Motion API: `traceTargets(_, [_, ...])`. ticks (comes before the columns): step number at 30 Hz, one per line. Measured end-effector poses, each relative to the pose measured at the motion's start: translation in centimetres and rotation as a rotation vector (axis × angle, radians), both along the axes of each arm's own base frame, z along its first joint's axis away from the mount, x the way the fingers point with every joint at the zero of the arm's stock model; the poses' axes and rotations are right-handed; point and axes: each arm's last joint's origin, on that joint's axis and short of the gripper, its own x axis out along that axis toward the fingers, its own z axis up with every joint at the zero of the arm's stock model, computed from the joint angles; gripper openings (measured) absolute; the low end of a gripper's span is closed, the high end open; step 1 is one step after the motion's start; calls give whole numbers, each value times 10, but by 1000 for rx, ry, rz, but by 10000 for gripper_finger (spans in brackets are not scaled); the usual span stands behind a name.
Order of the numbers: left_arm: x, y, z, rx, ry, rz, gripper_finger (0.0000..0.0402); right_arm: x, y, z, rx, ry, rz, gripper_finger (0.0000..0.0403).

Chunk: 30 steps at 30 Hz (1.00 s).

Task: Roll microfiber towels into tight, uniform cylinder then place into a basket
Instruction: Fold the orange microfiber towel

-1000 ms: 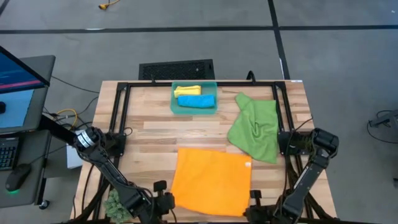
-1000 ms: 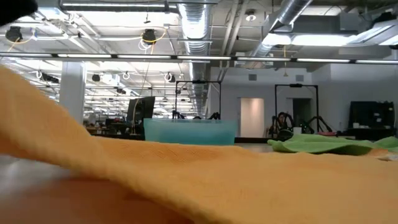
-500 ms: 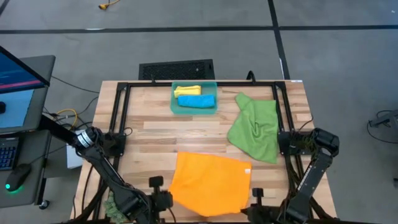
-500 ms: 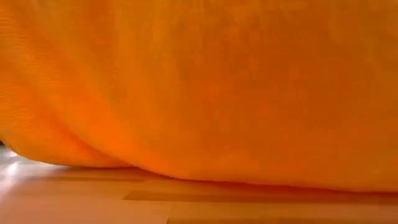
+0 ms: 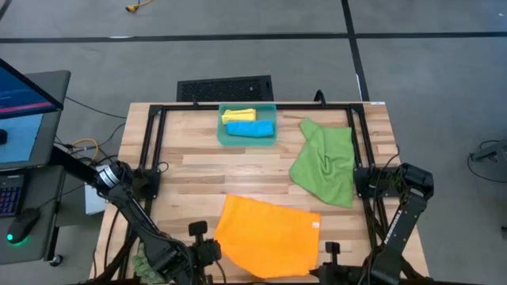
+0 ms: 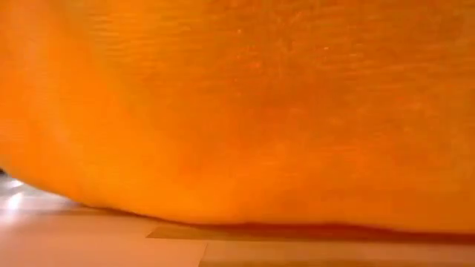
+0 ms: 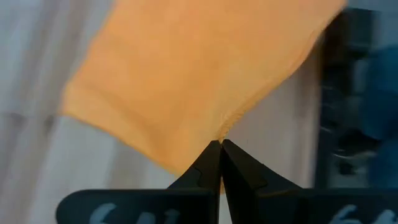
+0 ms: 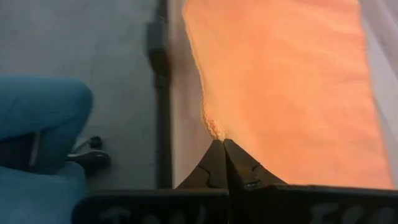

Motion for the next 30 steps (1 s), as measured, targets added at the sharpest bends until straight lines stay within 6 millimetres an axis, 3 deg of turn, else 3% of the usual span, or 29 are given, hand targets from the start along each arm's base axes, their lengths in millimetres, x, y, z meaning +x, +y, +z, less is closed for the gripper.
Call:
traceTargets(11, [30, 51, -18, 45, 57, 244, 0, -15, -29, -41, -13, 109, -283, 0])
traceTargets(20, [52, 93, -29, 72, 88, 379, 0, -10, -59, -59, -71, 152, -494, 0])
traceTargets(30, [64, 110, -28, 90, 81, 393, 0, 7, -86, -75, -71, 293, -630, 2])
